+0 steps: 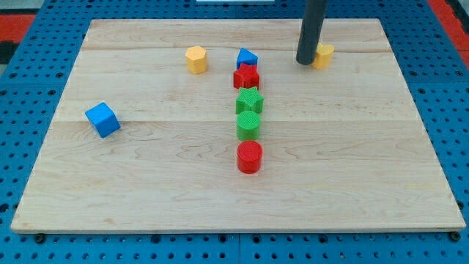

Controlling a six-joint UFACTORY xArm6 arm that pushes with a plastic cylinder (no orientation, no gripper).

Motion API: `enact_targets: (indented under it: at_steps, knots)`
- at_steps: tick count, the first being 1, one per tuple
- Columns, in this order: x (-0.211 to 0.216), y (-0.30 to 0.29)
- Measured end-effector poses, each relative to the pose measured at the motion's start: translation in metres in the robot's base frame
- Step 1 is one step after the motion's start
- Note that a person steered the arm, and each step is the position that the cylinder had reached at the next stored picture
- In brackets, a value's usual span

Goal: Move blue cube to bottom center

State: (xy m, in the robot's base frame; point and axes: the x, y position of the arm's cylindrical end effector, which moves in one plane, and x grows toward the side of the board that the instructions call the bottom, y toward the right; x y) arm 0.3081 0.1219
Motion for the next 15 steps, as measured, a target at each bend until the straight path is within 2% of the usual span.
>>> enact_targets:
  at_steps: [2,3,4,5,7,8,10,11,12,13,14,15]
  knots:
    - [-0.014,-0.016]
    - [-0.035,-0.014]
    - [-0.088,-0.032]
    - [-0.1,-0.106]
    - [-0.052,-0.261]
    - [-0.011,-0.307]
    - [0.102,-0.331]
    - [0.119,-0.367]
    - [0.151,-0.35]
    - [0.155,-0.307]
    - [0.138,-0.319]
    - [0.132,-0.3]
